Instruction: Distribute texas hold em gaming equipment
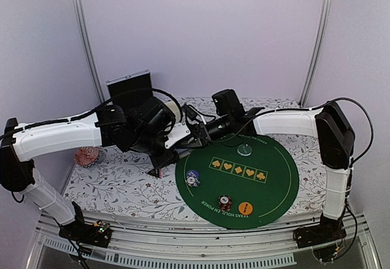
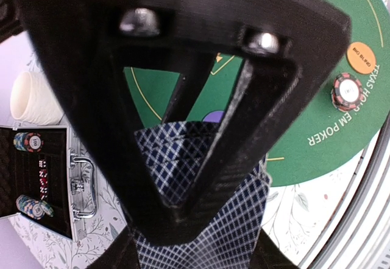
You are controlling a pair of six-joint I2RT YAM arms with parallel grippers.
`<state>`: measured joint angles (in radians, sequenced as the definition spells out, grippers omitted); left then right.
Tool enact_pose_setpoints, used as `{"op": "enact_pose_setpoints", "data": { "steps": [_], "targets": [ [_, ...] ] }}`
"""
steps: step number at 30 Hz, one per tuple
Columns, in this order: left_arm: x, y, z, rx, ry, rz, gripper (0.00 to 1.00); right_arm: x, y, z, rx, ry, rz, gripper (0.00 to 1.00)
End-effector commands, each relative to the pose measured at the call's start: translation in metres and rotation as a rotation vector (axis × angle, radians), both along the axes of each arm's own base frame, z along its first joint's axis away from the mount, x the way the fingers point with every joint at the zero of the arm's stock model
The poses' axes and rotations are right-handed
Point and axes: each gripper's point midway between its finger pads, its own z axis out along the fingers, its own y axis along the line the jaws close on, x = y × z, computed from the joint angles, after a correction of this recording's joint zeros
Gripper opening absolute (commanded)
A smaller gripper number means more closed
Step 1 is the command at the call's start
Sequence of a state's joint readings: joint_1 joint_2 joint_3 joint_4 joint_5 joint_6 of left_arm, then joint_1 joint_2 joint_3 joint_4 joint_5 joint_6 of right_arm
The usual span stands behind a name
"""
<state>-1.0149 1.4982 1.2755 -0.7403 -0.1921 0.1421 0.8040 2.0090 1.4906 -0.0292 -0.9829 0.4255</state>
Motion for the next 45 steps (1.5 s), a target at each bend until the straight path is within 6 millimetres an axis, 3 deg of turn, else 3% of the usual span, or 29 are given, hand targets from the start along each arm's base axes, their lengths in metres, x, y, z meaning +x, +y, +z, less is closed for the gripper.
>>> {"op": "enact_pose_setpoints", "data": {
  "steps": [1,7,8,10,12,21,24,29,33,37,41,44,45],
  "targets": [
    [-0.003,-0.006,0.013,-0.043,-0.028,-0.022,0.46,-0.009,-0.006,0.011,0.010,-0.031,0.032,0.58],
    [-0.002,-0.009,0.019,-0.071,-0.043,-0.027,0.48,-0.012,-0.009,0.014,0.000,-0.042,0.042,0.05],
    [-0.001,-0.009,0.021,-0.086,-0.049,-0.027,0.57,-0.013,-0.010,0.016,-0.002,-0.047,0.044,0.02],
    [0.000,-0.010,0.024,-0.134,-0.075,-0.026,0.80,-0.016,-0.014,0.024,0.008,-0.070,0.052,0.02],
    [-0.001,-0.011,0.025,-0.180,-0.116,-0.058,0.92,-0.022,-0.018,0.034,0.028,-0.091,0.063,0.02],
    [-0.012,-0.011,0.059,-0.473,-0.358,-0.183,0.98,-0.040,-0.032,0.059,0.124,-0.065,0.060,0.02],
    [-0.018,-0.014,0.059,-0.536,-0.362,-0.233,0.98,-0.041,-0.032,0.064,0.137,-0.057,0.055,0.02],
    [-0.014,-0.017,0.052,-0.550,-0.363,-0.259,0.97,-0.042,-0.030,0.067,0.140,-0.055,0.050,0.02],
    [-0.009,-0.020,0.049,-0.540,-0.346,-0.261,0.86,-0.043,-0.029,0.067,0.139,-0.052,0.051,0.02],
    [-0.011,-0.020,0.045,-0.536,-0.316,-0.268,0.70,-0.043,-0.029,0.068,0.140,-0.055,0.050,0.02],
    [-0.009,-0.016,0.042,-0.519,-0.301,-0.253,0.63,-0.043,-0.029,0.068,0.141,-0.059,0.054,0.03],
    [-0.011,-0.016,0.046,-0.529,-0.290,-0.263,0.58,-0.036,-0.028,0.060,0.104,-0.063,0.013,0.17],
    [-0.012,-0.016,0.046,-0.532,-0.287,-0.264,0.57,-0.033,-0.028,0.055,0.078,-0.065,-0.003,0.26]
  ]
}}
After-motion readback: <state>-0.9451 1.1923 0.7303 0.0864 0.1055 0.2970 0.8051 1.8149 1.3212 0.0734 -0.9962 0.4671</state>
